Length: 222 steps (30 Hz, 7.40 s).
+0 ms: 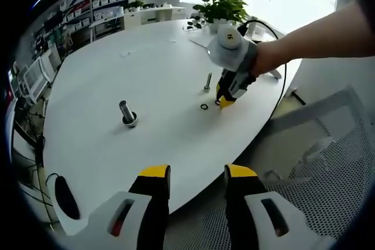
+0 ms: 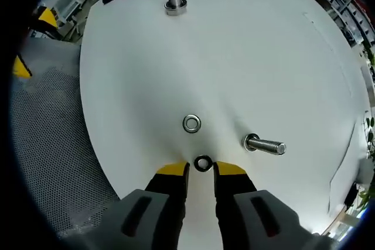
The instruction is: Place the washer onto the threaded stud by aligning its center hole with the stud, sliding it down to the base, and recovering from edge contact or off-axis alignment until the washer reaches the visible bottom stop.
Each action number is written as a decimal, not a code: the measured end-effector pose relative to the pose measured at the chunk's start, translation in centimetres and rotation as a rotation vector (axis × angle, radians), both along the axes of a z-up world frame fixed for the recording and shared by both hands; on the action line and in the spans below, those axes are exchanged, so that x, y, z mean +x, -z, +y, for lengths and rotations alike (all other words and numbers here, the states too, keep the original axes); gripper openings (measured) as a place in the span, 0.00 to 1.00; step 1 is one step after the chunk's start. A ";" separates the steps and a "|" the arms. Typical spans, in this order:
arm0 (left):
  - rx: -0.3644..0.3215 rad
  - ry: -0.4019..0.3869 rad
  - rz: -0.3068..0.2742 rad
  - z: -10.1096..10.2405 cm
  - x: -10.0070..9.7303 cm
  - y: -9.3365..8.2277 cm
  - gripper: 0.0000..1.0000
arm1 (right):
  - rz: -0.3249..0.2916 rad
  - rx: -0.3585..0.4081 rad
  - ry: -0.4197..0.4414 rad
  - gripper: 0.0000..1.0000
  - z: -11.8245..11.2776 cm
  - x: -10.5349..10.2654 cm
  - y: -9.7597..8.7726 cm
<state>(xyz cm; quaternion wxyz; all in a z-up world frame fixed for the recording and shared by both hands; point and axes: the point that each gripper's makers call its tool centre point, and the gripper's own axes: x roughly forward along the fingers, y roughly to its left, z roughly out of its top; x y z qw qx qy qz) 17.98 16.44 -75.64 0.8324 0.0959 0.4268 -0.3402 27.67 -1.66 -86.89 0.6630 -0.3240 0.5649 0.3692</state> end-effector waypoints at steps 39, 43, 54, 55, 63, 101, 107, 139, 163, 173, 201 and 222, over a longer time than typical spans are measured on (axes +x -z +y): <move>0.005 0.007 0.009 0.0 -0.2 0.2 0.34 | 0.032 -0.024 -0.032 0.13 0.2 0.4 0.0; 0.001 0.017 0.014 -0.2 -0.3 0.2 0.34 | 0.013 -0.045 -0.043 0.14 0.3 0.1 -0.3; 0.008 0.008 0.013 0.0 -0.2 0.3 0.34 | -0.056 0.002 0.009 0.14 -0.1 0.1 -0.3; 0.007 0.008 0.013 0.0 -0.2 0.3 0.34 | -0.061 0.015 0.025 0.14 -0.1 0.2 -0.3; 0.008 0.002 0.009 0.1 -0.1 0.2 0.33 | -0.091 0.082 0.106 0.13 -0.2 0.0 -0.2; 0.013 0.011 -0.002 0.1 -0.1 0.1 0.33 | -0.215 0.198 0.256 0.13 -1.8 3.6 -5.5; 0.012 0.011 -0.003 0.1 -0.1 0.1 0.33 | -0.236 0.214 0.248 0.13 -1.5 4.0 -6.2; 0.014 0.021 0.002 0.0 -0.3 0.2 0.32 | -0.269 0.162 0.147 0.14 -0.8 6.0 -5.6; 0.017 -0.009 0.013 0.5 0.0 0.3 0.32 | -0.158 0.090 0.097 0.14 -0.9 5.6 -1.9; 0.018 -0.026 0.014 0.8 0.1 0.4 0.32 | -0.147 0.086 0.094 0.15 -0.8 5.2 -1.2; 0.022 -0.012 0.006 0.6 0.0 0.3 0.32 | -0.151 0.104 0.166 0.19 -1.5 4.5 -2.0; 0.002 0.027 -0.002 -0.3 -0.2 -0.1 0.32 | -0.131 0.101 0.260 0.20 -1.5 0.6 -2.6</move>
